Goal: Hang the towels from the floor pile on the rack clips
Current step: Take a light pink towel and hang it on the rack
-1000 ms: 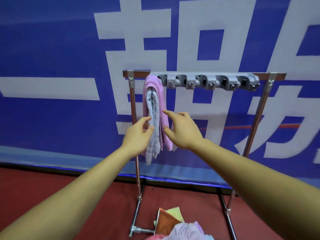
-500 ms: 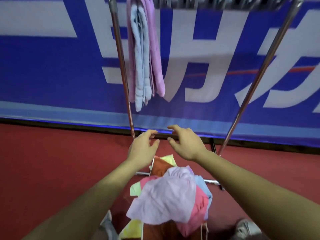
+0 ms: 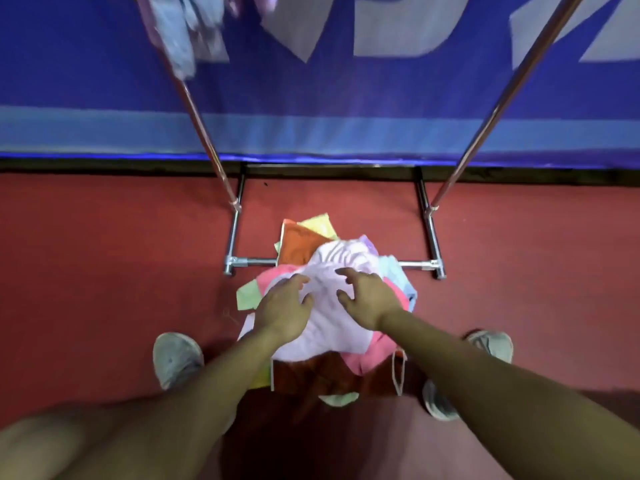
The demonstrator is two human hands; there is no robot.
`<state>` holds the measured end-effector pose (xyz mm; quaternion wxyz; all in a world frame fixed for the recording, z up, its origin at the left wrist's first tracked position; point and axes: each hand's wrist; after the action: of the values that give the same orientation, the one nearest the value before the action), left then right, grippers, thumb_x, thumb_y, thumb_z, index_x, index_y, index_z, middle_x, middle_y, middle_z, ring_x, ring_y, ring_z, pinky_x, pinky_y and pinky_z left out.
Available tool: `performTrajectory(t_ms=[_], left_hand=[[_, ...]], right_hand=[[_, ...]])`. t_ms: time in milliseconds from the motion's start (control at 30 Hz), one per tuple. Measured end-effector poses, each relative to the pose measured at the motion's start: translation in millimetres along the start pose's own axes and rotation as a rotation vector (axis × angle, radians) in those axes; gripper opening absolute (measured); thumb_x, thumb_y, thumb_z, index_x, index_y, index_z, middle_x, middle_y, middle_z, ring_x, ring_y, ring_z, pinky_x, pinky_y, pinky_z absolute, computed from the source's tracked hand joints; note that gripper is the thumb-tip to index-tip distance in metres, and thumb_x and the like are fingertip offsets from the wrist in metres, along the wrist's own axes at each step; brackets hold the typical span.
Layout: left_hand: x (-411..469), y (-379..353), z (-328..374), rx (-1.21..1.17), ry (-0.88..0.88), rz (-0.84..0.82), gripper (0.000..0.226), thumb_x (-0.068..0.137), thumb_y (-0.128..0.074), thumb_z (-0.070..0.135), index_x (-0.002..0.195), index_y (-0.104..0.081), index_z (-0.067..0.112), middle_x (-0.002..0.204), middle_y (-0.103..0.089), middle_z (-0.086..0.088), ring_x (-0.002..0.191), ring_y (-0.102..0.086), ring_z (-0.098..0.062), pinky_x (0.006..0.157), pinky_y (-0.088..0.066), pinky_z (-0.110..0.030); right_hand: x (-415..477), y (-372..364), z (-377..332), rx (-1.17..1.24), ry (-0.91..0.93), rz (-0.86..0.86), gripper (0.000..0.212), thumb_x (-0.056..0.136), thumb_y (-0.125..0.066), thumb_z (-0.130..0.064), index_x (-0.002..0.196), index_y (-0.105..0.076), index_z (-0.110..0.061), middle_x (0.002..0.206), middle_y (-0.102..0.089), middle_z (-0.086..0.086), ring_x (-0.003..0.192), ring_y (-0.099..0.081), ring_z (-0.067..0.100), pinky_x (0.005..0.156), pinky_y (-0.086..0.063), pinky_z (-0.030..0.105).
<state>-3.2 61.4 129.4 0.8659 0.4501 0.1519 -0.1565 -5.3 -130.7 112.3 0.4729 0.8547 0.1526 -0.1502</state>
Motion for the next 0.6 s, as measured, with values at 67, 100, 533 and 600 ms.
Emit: performTrajectory(t_ms=[67, 100, 533, 600], left_hand=[[10.4, -9.1, -4.4, 0.082, -0.006, -0.072, 0.041, 0.1, -0.053, 0.036, 0.14, -0.051, 0.026, 0.14, -0.059, 0.001, 0.127, -0.055, -0.022, 0.102, -0.048, -0.039], [16.0, -12.3, -5.3, 0.107, -0.004, -0.097, 0.041, 0.1, -0.052, 0.036, 0.141, -0.051, 0.027, 0.14, -0.058, 0.001, 0.128, -0.054, -0.022, 0.102, -0.048, -0.039], [30.8, -43.6, -20.0, 0.096, 0.035, -0.182, 0.039, 0.101, -0.052, 0.034, 0.14, -0.051, 0.029, 0.137, -0.059, 0.004, 0.126, -0.054, -0.017, 0.102, -0.045, -0.032], [30.0, -42.1, -23.9, 0.102, 0.039, -0.19, 0.039, 0.101, -0.052, 0.034, 0.139, -0.051, 0.03, 0.136, -0.059, 0.005, 0.125, -0.054, -0.017, 0.102, -0.045, -0.032]], right_hand=[[4.3, -14.9, 21.7, -0.014, -0.068, -0.07, 0.052, 0.096, -0.054, -0.033, 0.147, -0.047, -0.025, 0.131, -0.064, 0.012, 0.123, -0.056, 0.037, 0.103, -0.045, 0.043], [5.3, -21.4, 32.2, -0.027, -0.105, -0.093, 0.053, 0.096, -0.054, -0.033, 0.148, -0.047, -0.027, 0.136, -0.062, 0.012, 0.125, -0.055, 0.037, 0.103, -0.046, 0.042], [29.4, -83.6, 64.7, -0.106, -0.301, -0.385, 0.049, 0.105, -0.038, -0.031, 0.153, -0.036, -0.022, 0.15, -0.039, 0.013, 0.139, -0.04, 0.033, 0.115, -0.027, 0.034], [28.9, -84.9, 61.4, -0.075, -0.316, -0.364, 0.045, 0.104, -0.039, -0.027, 0.146, -0.043, -0.014, 0.147, -0.046, 0.012, 0.134, -0.046, 0.032, 0.114, -0.032, 0.035]])
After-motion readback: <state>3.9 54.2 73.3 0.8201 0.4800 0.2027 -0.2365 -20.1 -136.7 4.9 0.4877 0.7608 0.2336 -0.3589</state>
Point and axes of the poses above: each hand's wrist, its own x-axis towards the middle knuckle, its own y-axis out of the back of the hand, z = x × y
